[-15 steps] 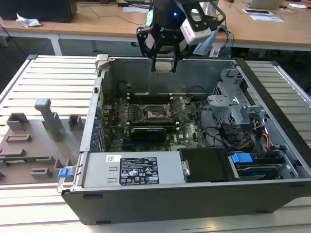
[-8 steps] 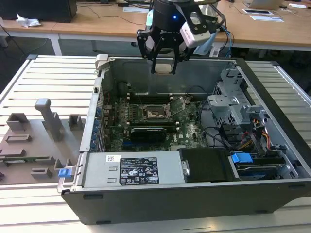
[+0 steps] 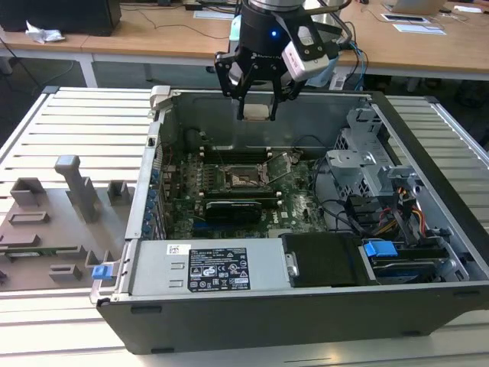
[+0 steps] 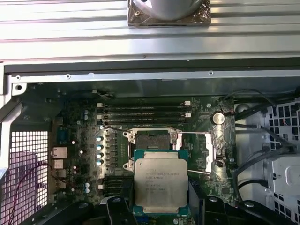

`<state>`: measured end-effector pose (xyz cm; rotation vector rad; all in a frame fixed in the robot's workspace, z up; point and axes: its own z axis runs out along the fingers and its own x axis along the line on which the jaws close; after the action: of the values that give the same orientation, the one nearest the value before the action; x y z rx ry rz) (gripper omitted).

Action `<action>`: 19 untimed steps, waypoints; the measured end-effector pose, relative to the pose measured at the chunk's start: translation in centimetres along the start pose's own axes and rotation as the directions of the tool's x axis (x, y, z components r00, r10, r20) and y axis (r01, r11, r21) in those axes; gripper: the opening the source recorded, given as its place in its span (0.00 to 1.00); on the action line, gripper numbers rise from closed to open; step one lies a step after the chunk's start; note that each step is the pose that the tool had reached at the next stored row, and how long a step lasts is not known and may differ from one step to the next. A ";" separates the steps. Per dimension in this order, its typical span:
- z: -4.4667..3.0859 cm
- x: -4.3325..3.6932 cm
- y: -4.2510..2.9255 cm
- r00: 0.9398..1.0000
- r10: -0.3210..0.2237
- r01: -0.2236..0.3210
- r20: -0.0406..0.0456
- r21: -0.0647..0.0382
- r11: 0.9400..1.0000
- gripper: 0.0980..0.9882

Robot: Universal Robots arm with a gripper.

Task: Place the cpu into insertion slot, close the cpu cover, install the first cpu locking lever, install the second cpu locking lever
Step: 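Place the cpu into insertion slot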

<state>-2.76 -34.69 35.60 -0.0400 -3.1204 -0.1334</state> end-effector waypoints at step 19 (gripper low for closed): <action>1.75 -0.03 -0.15 1.000 0.000 0.000 0.000 0.000 1.000 0.50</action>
<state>-2.76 -34.69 33.84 -0.0400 -3.1204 -0.1333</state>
